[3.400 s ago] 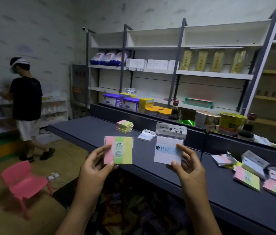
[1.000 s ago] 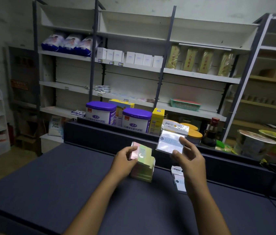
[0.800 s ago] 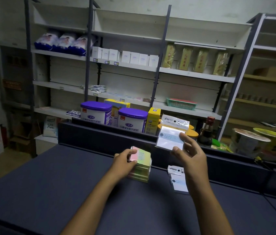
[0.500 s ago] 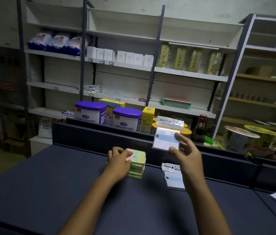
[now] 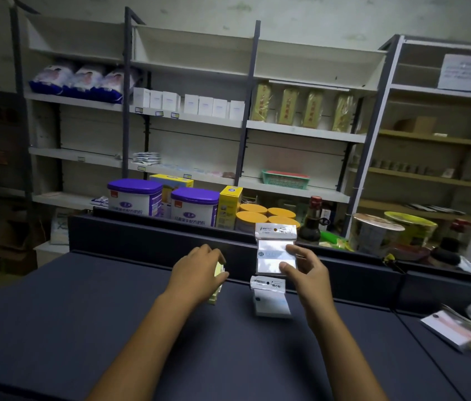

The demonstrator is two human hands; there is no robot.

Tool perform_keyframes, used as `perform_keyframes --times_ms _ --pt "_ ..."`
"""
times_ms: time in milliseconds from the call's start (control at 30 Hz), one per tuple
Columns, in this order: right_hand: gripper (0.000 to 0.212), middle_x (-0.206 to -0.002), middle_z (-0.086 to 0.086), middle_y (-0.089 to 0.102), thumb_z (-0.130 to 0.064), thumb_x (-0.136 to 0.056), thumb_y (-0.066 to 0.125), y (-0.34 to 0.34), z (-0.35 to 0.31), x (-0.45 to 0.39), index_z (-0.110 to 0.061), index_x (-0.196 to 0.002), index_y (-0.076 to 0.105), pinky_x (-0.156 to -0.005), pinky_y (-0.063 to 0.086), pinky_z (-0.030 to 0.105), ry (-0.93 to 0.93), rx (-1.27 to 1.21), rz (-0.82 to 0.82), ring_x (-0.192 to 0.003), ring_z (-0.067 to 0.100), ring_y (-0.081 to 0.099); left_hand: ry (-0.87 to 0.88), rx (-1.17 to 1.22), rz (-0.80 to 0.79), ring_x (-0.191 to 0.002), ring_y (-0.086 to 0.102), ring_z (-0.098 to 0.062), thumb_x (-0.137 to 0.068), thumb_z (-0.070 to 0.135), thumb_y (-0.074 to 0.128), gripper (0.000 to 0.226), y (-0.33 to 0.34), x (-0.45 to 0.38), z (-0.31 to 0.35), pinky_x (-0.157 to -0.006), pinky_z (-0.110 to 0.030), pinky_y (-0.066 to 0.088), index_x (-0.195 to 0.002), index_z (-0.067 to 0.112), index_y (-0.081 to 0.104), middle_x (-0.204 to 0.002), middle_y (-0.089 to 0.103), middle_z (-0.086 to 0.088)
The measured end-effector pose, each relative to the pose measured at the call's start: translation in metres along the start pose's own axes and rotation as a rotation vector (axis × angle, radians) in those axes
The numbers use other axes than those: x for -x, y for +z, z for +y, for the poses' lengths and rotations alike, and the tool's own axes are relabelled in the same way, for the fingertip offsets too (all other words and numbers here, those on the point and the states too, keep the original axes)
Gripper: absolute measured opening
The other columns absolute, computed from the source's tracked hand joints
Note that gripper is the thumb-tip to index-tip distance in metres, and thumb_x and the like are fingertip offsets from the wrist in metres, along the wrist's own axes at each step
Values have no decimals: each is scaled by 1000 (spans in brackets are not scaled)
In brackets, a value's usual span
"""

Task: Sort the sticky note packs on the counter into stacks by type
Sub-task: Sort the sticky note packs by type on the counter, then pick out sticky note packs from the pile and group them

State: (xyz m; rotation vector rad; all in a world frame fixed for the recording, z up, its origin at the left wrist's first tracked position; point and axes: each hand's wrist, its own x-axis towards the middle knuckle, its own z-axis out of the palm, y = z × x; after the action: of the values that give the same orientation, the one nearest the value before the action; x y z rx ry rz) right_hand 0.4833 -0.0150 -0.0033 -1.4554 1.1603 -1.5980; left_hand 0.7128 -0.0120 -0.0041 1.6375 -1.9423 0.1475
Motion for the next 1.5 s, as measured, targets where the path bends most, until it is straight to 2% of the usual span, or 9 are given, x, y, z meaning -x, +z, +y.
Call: perform_keyframes --times_ms 133,200,333,600,867,1033,1133,1233,1500 --pt "31 -112 -1 69 -4 -83 76 -3 28 -9 -20 -109 70 -100 52 45 114 108 1 -115 18 60 44 -22 0 -115 52 -12 -93 44 57 32 0 2 14 -87 -28 46 -122 30 58 -120 58 8" --pt "29 -110 4 71 -5 -80 78 -3 39 -12 -22 -102 70 -99 52 49 162 153 8 -113 23 64 48 -9 -13 -114 53 -11 -93 42 57 30 1 3 18 -87 -29 47 -121 30 58 -120 58 8" --pt "30 -108 5 72 -4 -77 78 -5 52 -13 -23 -98 70 -94 56 45 199 235 0 -104 19 67 52 10 -36 -111 53 -12 -92 41 57 28 3 7 21 -86 -30 50 -119 31 59 -118 58 9" --pt "25 -111 0 69 -13 -80 75 -7 71 4 -19 -104 71 -92 48 29 196 403 -35 -112 16 60 40 31 -66 -108 56 -9 -92 39 58 25 6 9 19 -75 -25 42 -116 33 61 -117 60 12" --pt "24 -108 2 46 -30 -87 66 -7 81 11 -24 -111 67 -89 35 26 119 732 -9 -118 22 40 51 70 -113 -108 56 -11 -92 37 57 22 17 15 21 -81 -31 48 -112 32 62 -115 60 11" --pt "29 -108 2 47 -38 -92 64 -16 74 13 -25 -118 66 -92 40 27 97 754 -86 -115 22 51 84 84 -156 -109 55 -11 -92 36 57 23 19 23 35 -85 -34 50 -114 31 61 -115 59 11" --pt "32 -111 1 52 -41 -93 63 -37 62 20 -24 -120 61 -90 46 30 78 800 -115 -106 18 58 101 84 -164 -107 56 -13 -91 35 58 23 16 30 53 -83 -33 51 -114 31 60 -114 59 10" --pt "35 -118 0 57 -40 -91 66 -72 47 32 -22 -120 58 -87 48 29 63 915 -183 -100 11 55 127 72 -161 -109 56 -13 -92 36 58 24 11 39 79 -82 -32 48 -115 32 60 -115 60 11" --pt "50 -133 1 52 -46 -89 67 -206 -12 86 -23 -130 49 -93 49 35 18 1151 -228 -121 18 53 203 107 -158 -106 57 -13 -92 37 58 24 8 81 204 -81 -32 50 -116 31 58 -114 60 10"
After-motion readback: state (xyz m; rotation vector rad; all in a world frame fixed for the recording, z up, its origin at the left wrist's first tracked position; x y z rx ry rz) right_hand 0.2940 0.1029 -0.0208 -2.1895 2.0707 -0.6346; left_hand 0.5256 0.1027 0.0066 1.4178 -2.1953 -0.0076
